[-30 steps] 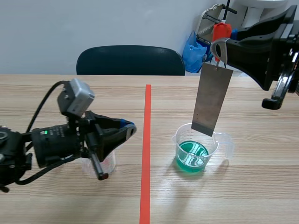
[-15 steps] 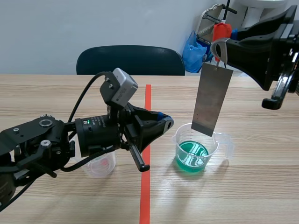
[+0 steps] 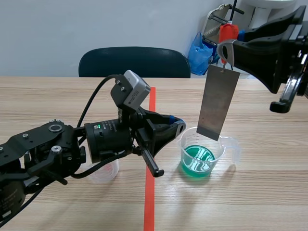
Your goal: Do the redox reaction experiment
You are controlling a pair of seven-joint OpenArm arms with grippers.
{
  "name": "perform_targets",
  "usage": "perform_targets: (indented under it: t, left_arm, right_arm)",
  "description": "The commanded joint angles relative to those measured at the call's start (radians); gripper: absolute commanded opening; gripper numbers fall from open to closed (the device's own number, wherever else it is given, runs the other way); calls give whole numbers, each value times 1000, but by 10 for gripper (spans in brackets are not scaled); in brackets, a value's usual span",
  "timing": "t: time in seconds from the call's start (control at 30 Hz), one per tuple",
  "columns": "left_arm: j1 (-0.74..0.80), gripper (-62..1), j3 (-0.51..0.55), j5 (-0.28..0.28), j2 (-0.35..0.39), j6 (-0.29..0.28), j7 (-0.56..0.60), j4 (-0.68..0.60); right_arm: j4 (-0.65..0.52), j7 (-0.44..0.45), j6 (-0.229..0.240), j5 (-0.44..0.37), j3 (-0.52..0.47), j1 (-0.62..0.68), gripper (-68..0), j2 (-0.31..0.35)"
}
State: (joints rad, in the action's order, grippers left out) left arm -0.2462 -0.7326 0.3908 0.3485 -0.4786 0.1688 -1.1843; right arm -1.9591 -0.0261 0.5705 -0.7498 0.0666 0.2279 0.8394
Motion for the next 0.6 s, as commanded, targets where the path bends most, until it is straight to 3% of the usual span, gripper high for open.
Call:
perform_targets:
  t: [0.0,0.57]
  left_arm:
    - [-6,-571,3,10,-21,-3,17,-6]
    - [-6,-571,3,10,-35,-3,17,-6]
  right_arm:
    - [-17,22,-1,-14,-14,-12,-669,5]
    - [-17,22,-1,-14,-14,-12,-669,5]
